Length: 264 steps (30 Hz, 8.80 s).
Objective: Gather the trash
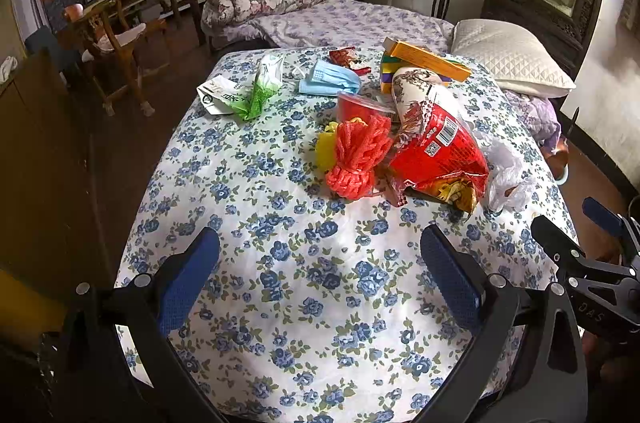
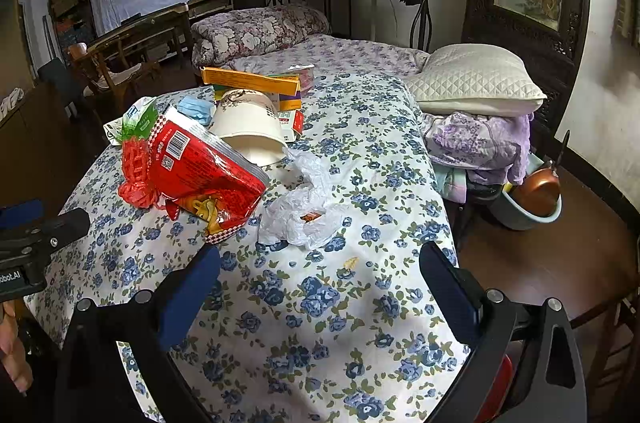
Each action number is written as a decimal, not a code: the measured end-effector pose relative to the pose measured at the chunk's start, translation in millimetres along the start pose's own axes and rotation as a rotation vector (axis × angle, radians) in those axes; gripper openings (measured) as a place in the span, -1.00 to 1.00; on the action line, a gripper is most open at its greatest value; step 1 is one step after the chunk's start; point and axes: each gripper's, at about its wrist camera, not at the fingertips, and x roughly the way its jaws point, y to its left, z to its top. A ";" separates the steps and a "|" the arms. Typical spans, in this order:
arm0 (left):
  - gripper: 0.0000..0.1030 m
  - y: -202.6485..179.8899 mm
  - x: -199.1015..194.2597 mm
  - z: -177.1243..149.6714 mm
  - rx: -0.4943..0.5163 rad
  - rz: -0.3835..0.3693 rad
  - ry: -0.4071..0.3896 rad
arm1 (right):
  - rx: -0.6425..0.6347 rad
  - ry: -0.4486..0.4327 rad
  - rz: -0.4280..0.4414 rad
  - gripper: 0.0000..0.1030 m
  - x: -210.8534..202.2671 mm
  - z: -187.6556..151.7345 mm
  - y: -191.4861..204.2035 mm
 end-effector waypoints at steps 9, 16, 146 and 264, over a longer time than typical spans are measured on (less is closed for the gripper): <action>0.87 0.8 0.5 -0.1 -0.001 0.002 0.000 | 0.000 -0.003 0.001 0.89 -0.5 0.5 0.0; 0.87 0.1 0.8 0.1 -0.002 0.000 0.000 | -0.002 -0.007 -0.002 0.89 -2.3 -0.6 0.0; 0.26 77.7 -2.6 -1.6 -0.156 -0.382 0.018 | -0.007 0.037 0.164 0.51 15.1 5.7 5.4; -0.39 42.4 9.9 -7.3 -0.044 -0.152 0.036 | -0.189 -0.014 0.411 -0.70 -32.2 0.2 82.9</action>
